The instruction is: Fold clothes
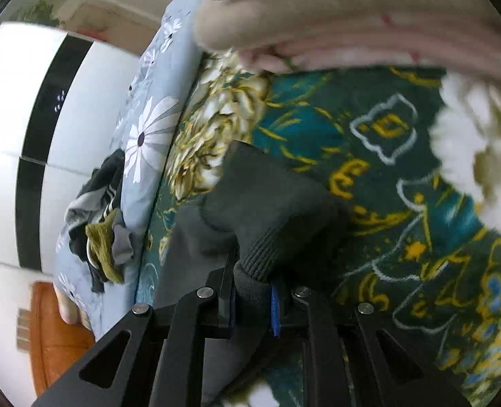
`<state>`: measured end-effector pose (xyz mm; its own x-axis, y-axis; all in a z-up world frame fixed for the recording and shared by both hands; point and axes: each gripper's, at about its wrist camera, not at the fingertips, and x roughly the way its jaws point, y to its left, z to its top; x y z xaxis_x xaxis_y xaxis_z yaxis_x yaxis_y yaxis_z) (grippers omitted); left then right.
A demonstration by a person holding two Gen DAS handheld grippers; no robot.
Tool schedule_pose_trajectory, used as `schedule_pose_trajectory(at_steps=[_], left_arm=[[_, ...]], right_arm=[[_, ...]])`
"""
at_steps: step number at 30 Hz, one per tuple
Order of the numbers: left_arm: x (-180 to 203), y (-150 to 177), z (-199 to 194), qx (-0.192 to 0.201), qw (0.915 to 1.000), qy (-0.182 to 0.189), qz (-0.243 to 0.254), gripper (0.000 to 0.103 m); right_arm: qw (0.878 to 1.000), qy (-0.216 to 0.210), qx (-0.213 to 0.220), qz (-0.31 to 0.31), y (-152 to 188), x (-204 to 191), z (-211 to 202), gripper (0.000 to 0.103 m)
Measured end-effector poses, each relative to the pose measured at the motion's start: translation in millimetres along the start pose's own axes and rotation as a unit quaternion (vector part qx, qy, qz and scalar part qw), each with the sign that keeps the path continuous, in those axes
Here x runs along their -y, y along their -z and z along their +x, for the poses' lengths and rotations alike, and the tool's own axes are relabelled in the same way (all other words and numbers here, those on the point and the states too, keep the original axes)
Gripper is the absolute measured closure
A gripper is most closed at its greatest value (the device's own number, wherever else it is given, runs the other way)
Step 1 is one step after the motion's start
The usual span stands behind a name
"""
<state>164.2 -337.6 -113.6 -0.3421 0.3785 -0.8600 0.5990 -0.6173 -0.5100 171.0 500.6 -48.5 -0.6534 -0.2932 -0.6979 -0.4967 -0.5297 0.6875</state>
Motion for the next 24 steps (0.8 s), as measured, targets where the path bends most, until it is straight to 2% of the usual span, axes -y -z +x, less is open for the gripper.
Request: schedule_pose_trajectory(at_steps=[2,4,7,9,13,15,16,19,21,24], left_arm=[[4,0,0,-0.002,0.9999,-0.010,0.003,0.060],[8,-1,-2,-0.003,0.9998,-0.018,0.004,0.060],[10,1,-1,-0.001,0.9997,-0.024,-0.006,0.059],[11,1,-1,-0.004,0.9996,-0.025,-0.015,0.058],[18,1,-3,-0.008,0.9994,-0.033,-0.011,0.058],[19,1,-2,-0.007,0.9994,-0.033,-0.013,0.058],[20,2,-3,-0.007,0.9993,-0.033,-0.014,0.058],[27,5,-7,-0.002,0.9995,-0.031,-0.009,0.060],[35,7,-13,0.004,0.9996,-0.026,-0.003,0.060],[58,11,-31,0.019,0.9996,0.016,0.015,0.060]], right_arm=[[1.000,0.000,0.005,-0.006,1,2,-1,0.077],[0.999,0.032,0.013,-0.031,0,1,-6,0.060],[0.998,0.033,0.037,-0.036,4,11,-14,0.047],[0.999,0.021,0.026,-0.014,1,24,-4,0.041],[0.999,-0.028,0.025,0.036,-5,38,8,0.038],[0.997,-0.049,0.013,0.050,-6,37,13,0.042],[0.997,-0.049,0.009,0.064,-7,37,16,0.052],[0.995,-0.039,0.009,0.092,-10,32,15,0.074],[0.995,-0.036,0.013,0.092,-13,23,8,0.078],[0.996,-0.059,0.038,0.063,-17,1,-23,0.080]])
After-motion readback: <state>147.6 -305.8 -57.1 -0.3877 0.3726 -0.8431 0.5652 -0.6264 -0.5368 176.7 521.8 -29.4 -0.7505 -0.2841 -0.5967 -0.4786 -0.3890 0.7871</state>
